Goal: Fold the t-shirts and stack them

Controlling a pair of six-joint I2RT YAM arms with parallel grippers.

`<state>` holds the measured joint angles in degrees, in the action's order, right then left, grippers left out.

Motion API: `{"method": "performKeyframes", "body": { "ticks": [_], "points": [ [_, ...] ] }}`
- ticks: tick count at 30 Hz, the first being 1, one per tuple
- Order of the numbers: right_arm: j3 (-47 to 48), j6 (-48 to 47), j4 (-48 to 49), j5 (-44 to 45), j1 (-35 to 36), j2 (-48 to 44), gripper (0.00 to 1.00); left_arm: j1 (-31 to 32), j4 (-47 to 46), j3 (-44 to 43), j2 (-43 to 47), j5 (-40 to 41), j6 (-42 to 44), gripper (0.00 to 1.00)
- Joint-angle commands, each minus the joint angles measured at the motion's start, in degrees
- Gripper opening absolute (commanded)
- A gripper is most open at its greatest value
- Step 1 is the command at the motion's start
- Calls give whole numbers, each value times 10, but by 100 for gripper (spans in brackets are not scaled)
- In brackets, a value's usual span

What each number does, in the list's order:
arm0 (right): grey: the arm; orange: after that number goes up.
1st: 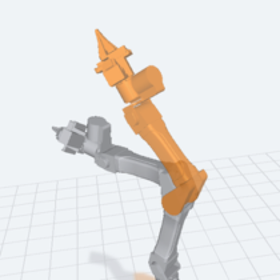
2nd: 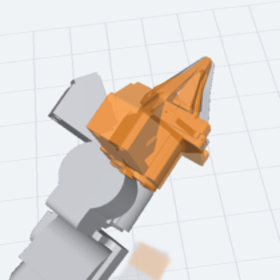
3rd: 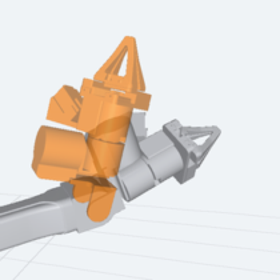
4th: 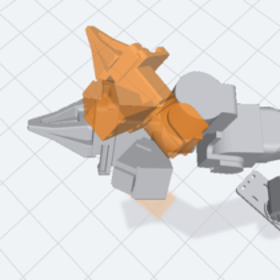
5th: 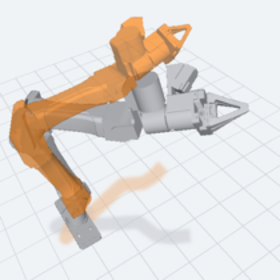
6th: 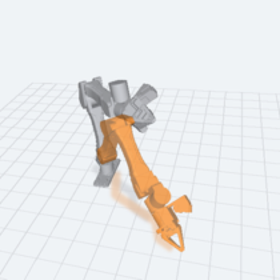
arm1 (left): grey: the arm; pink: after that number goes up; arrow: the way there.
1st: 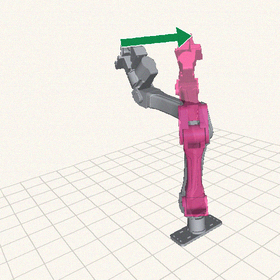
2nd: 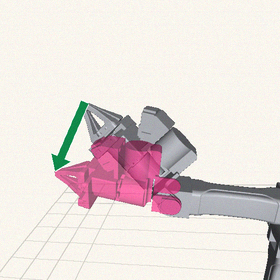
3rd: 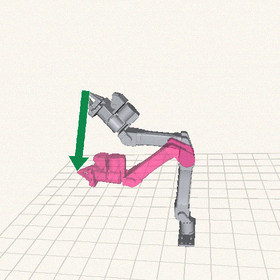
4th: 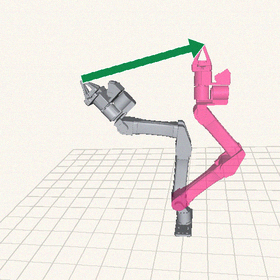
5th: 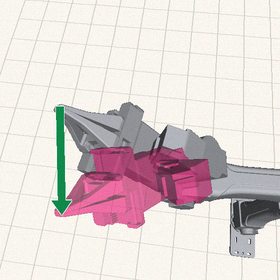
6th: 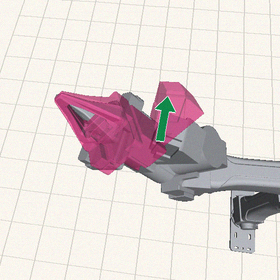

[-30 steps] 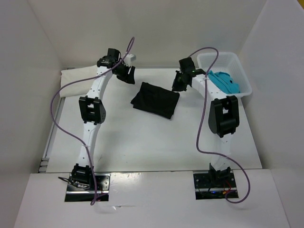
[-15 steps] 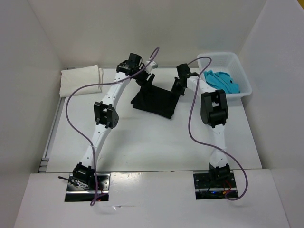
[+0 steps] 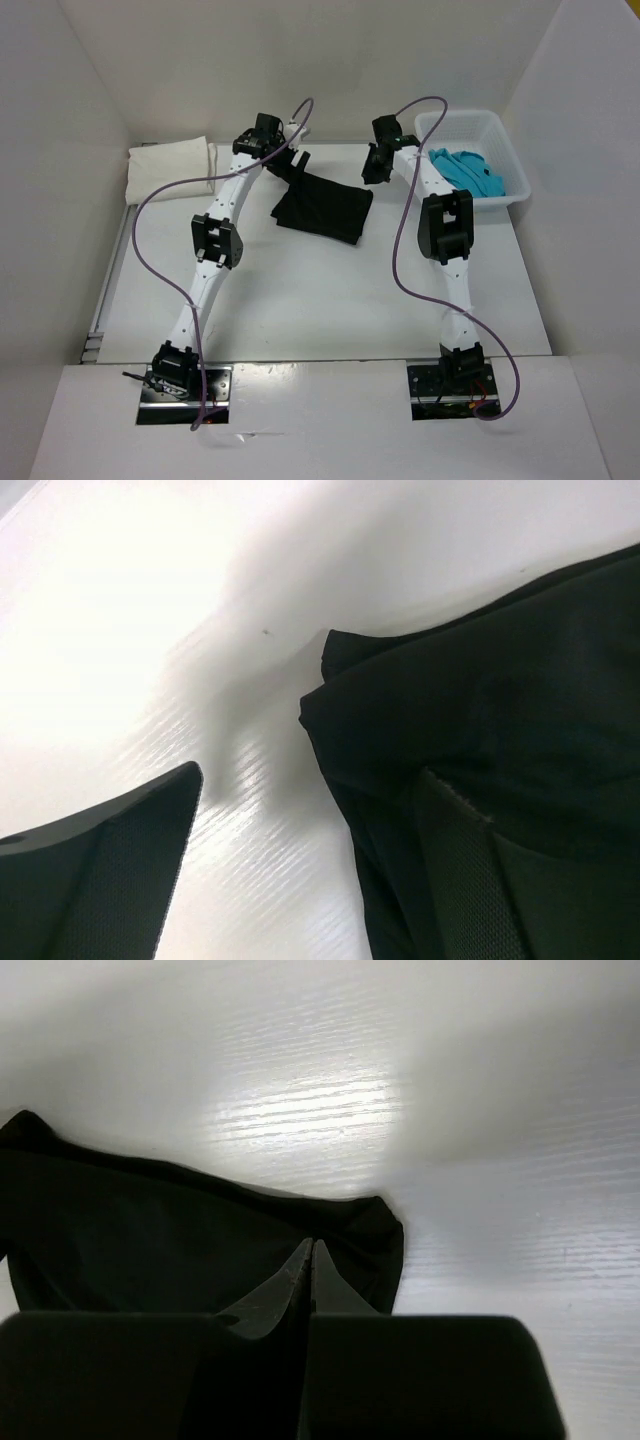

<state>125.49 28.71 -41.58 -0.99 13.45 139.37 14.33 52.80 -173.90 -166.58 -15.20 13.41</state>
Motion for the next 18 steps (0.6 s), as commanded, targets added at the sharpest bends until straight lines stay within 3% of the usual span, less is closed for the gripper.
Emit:
{"method": "performKeyframes", "body": {
  "ticks": [1,5,9,14,18],
  "points": [
    [60,-29,-45,14,-4,-19,0,1,-5,-18,77,-28,-9,98],
    [87,-61,-89,45,14,-53,8,-12,6,65,162,-72,-4,100],
    [50,-88,-109,74,25,-112,11,-25,45,250,229,-120,35,100],
    [-126,-95,-33,64,25,-252,18,-47,35,428,277,-191,34,100],
    [-213,-81,-5,47,25,-324,19,-47,-80,540,336,-191,13,100]
  ]
}}
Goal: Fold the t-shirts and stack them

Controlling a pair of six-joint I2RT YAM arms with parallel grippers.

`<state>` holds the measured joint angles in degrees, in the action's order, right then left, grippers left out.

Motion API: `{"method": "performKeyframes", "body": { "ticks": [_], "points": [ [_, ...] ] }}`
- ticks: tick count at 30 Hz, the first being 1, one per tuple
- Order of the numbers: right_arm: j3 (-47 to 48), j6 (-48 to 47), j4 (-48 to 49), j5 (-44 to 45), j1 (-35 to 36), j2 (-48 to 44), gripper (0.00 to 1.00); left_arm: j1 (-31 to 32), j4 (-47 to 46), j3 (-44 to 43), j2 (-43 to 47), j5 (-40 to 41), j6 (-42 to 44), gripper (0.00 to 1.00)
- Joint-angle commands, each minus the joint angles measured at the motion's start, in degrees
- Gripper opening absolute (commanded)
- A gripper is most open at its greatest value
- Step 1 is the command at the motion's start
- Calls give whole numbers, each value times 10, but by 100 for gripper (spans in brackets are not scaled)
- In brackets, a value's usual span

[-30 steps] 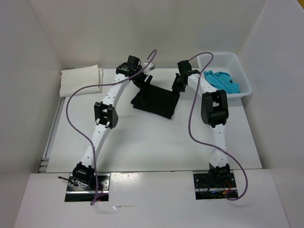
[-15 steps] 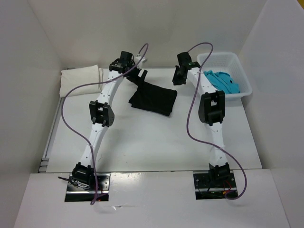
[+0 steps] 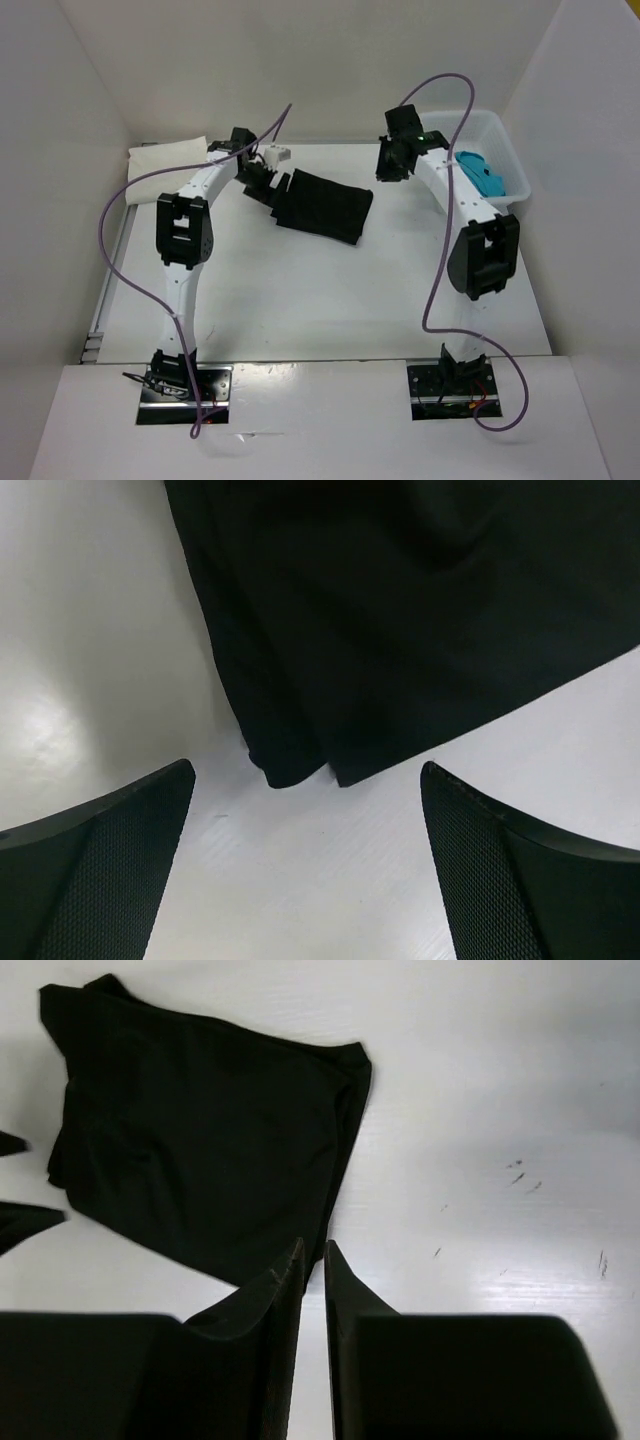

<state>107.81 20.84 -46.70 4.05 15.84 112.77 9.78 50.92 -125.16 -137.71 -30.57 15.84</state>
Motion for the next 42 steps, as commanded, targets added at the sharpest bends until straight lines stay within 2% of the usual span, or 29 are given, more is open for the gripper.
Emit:
{"method": "performKeyframes", "body": {
  "ticks": [1,5,10,12,14,16,21,24,29,32,36,37,39,41,42],
  "points": [
    [-69,3,51,-12,2,-66,19,-2,-71,61,53,-37,-12,100],
    [-122,16,62,-18,2,-84,19,14,-78,36,11,23,-31,100],
    [-136,21,67,-24,2,-94,19,-2,-78,-32,-54,11,-70,100],
    [-136,26,56,-16,2,-94,19,-2,-52,-76,-93,6,-70,100],
    [-122,26,50,-11,2,-99,19,-2,14,-146,-126,-10,-63,100],
    [-122,26,49,2,2,-105,20,-2,64,-180,-167,-15,-63,100],
    [-122,26,49,-10,2,-105,20,26,70,-158,-167,-10,-51,100],
    [-115,26,44,-16,2,-105,20,51,52,-117,-162,6,-51,100],
    [-110,15,39,8,2,-120,20,57,44,-75,-162,0,-71,62],
    [-121,10,34,16,2,-131,21,62,38,-68,-176,13,-71,50],
    [-131,10,34,27,2,-142,21,67,44,-107,-188,2,-71,6],
    [-132,10,34,27,2,-147,21,67,44,-120,-188,2,-71,0],
    [-132,10,34,27,2,-147,22,67,50,-141,-181,2,-64,0],
    [-137,10,34,32,2,-147,22,67,56,-182,-160,31,-57,0],
    [-137,10,34,32,2,-147,22,67,61,-195,-153,78,-44,0]
  ]
}}
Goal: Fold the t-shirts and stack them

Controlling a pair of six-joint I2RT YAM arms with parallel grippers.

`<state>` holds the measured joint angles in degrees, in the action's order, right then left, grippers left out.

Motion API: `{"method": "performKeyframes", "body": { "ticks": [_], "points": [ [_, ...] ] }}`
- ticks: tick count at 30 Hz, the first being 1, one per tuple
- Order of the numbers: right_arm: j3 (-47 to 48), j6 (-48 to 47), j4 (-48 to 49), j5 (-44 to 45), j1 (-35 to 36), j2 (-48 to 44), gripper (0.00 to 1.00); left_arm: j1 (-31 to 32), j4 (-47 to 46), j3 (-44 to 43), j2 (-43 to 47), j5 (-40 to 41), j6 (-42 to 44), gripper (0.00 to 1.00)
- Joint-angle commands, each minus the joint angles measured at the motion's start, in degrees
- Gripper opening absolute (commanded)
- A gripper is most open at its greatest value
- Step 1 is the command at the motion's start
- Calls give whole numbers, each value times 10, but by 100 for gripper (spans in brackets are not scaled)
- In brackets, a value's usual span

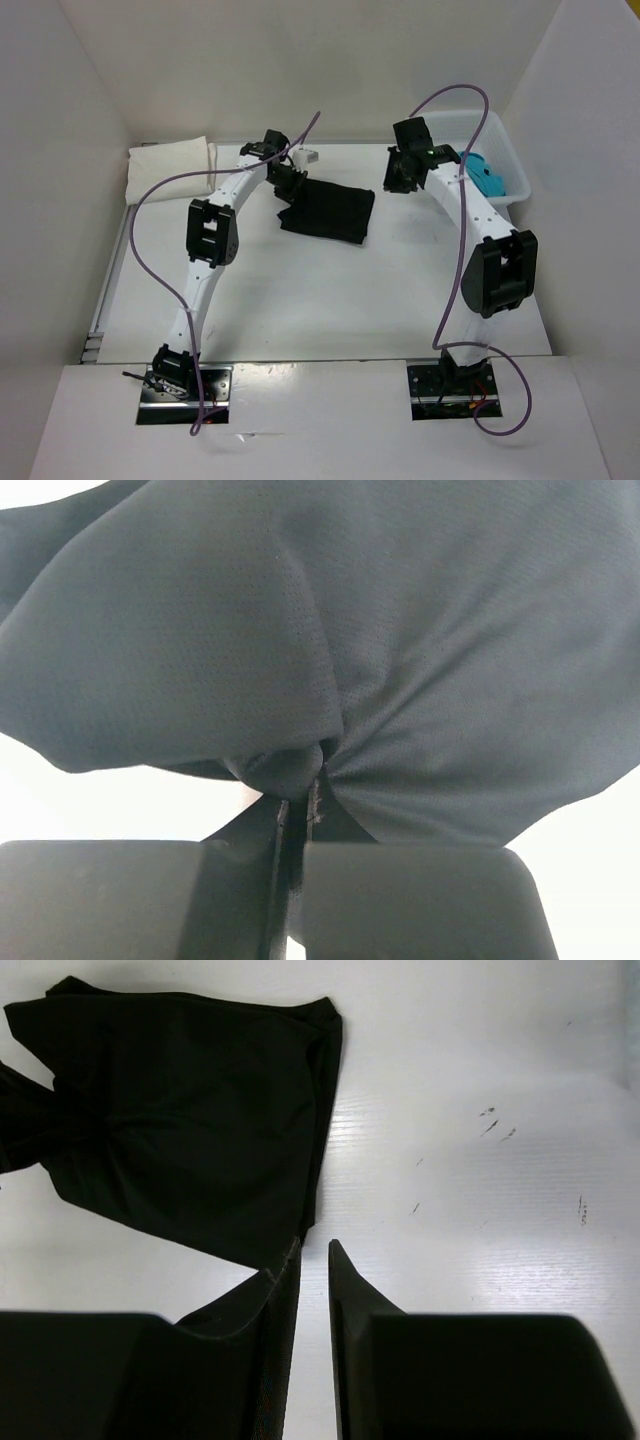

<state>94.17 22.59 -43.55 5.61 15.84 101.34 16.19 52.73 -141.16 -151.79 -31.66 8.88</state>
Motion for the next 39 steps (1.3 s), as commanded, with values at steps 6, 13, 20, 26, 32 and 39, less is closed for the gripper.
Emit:
{"method": "performKeyframes", "body": {
  "ticks": [6,13,20,26,32,39],
  "points": [
    [0,-8,7,17,-4,-33,22,3,19,-85,43,289,75,0],
    [-6,-8,13,22,-4,-38,22,-14,-8,-122,48,446,107,0],
    [-16,-8,13,27,-4,-43,22,-31,-44,-186,48,573,159,0],
    [-35,-8,18,27,-4,-48,22,-62,-49,-191,69,595,164,0],
    [-35,-8,18,27,-4,-48,22,-117,-39,-197,75,584,164,0],
    [-29,-13,18,27,-4,-37,22,-174,-39,-215,85,579,177,0]
  ]
}}
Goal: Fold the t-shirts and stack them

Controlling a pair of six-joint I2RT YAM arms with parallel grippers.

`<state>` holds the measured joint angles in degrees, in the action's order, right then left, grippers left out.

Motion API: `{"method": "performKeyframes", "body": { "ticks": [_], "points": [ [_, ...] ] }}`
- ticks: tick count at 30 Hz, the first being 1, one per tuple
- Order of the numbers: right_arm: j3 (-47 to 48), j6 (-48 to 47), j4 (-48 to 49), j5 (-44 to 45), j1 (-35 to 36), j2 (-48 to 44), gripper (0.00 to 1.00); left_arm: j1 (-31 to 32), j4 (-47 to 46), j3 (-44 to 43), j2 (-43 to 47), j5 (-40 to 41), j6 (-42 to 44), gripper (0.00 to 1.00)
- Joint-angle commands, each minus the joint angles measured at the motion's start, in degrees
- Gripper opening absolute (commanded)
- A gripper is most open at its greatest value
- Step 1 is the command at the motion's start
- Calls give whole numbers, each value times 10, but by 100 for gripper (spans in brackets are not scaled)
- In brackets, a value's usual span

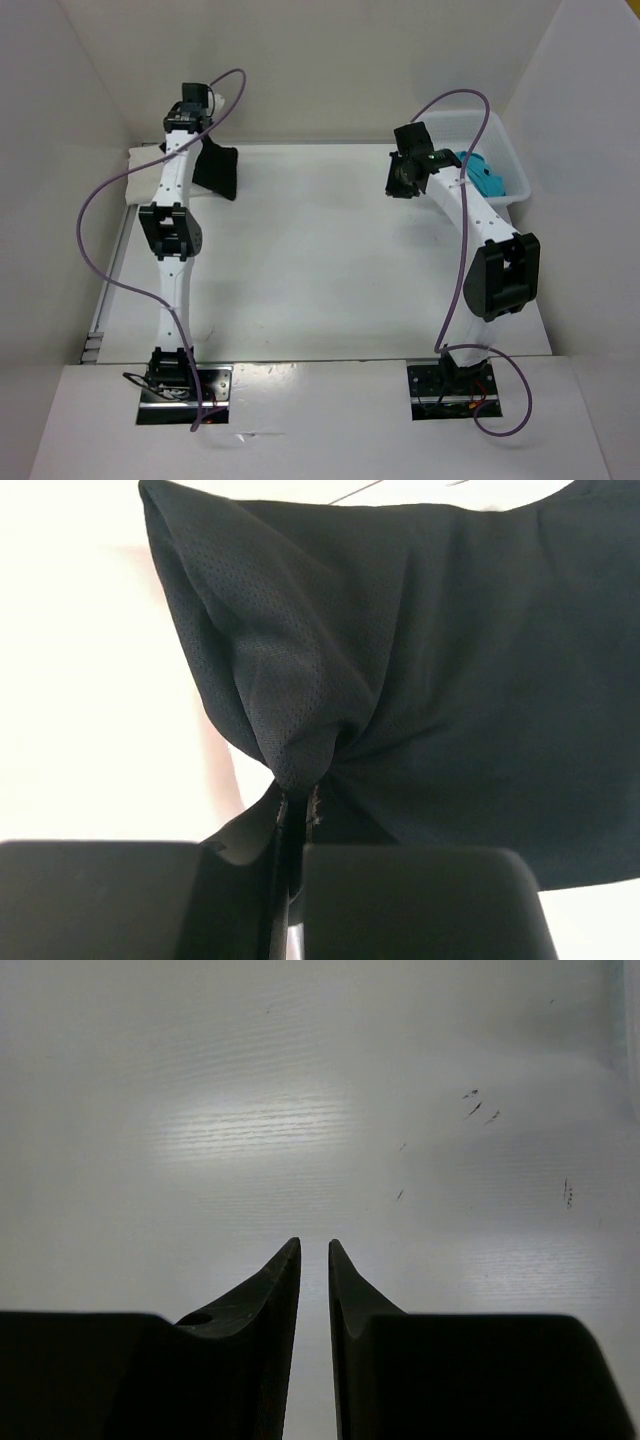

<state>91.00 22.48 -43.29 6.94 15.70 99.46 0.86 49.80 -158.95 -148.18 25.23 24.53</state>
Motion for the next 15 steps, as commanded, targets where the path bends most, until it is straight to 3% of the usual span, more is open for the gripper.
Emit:
{"method": "performKeyframes", "body": {
  "ticks": [1,5,6,15],
  "points": [
    [3,-12,15,14,-2,-11,22,-27,-4,-43,41,10,21,0],
    [15,-12,10,14,-2,-1,22,-60,44,-135,-3,-12,20,0],
    [15,-12,10,14,-2,-1,22,-71,60,-209,-34,-12,20,0],
    [39,-23,-2,9,-2,28,22,-117,102,-203,-101,-68,20,0]
  ]
}}
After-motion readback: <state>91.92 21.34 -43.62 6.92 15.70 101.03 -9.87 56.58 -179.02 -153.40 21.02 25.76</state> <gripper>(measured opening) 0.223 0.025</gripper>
